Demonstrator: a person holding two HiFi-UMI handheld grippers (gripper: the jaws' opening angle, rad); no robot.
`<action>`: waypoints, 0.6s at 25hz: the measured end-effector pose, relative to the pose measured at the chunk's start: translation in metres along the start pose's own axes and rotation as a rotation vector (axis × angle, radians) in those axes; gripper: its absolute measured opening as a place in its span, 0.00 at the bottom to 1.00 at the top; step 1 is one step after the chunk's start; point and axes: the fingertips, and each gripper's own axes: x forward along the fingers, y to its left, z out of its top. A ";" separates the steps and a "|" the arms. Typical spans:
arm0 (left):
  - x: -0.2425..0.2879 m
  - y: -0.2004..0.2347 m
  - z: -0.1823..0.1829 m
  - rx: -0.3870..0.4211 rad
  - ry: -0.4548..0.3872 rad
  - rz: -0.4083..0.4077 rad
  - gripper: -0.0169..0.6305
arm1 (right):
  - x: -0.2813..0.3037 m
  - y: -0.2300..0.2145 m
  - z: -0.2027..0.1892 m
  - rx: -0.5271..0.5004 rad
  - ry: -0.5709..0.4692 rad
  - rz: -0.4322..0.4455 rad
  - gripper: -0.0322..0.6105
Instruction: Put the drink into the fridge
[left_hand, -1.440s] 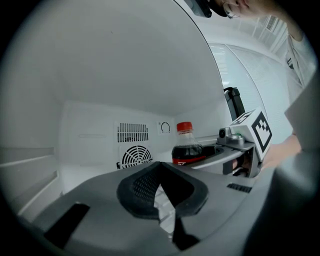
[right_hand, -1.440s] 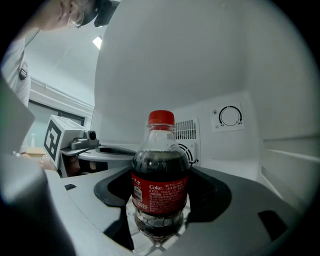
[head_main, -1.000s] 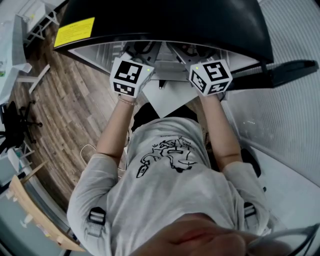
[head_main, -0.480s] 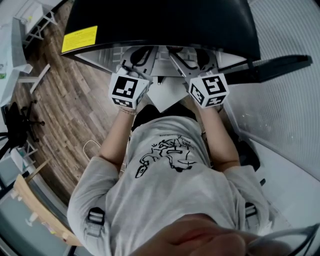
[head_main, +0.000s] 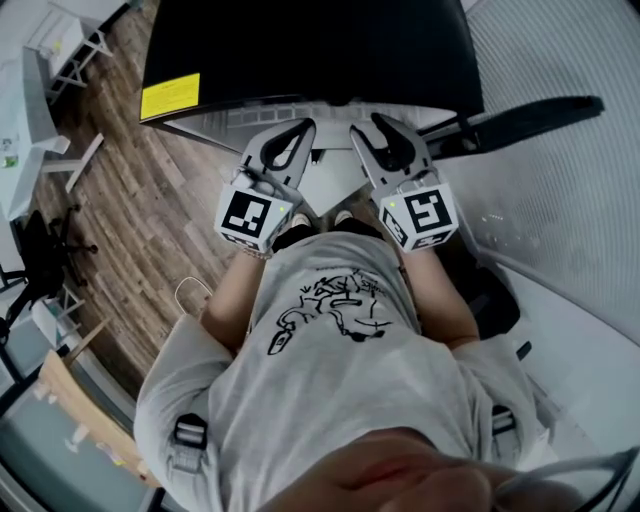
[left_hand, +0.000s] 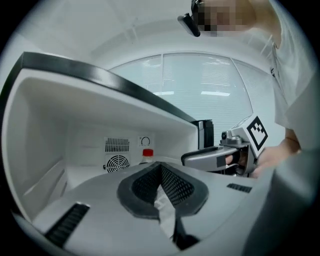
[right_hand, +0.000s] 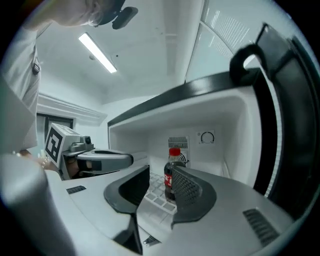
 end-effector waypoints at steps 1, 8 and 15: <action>-0.003 -0.006 0.005 -0.002 -0.007 -0.013 0.03 | -0.004 0.003 0.006 0.003 -0.004 0.007 0.27; -0.025 -0.037 0.041 -0.043 -0.034 -0.067 0.03 | -0.033 0.032 0.040 -0.008 -0.016 0.052 0.14; -0.041 -0.062 0.072 -0.026 -0.051 -0.090 0.03 | -0.057 0.061 0.069 0.018 -0.043 0.098 0.13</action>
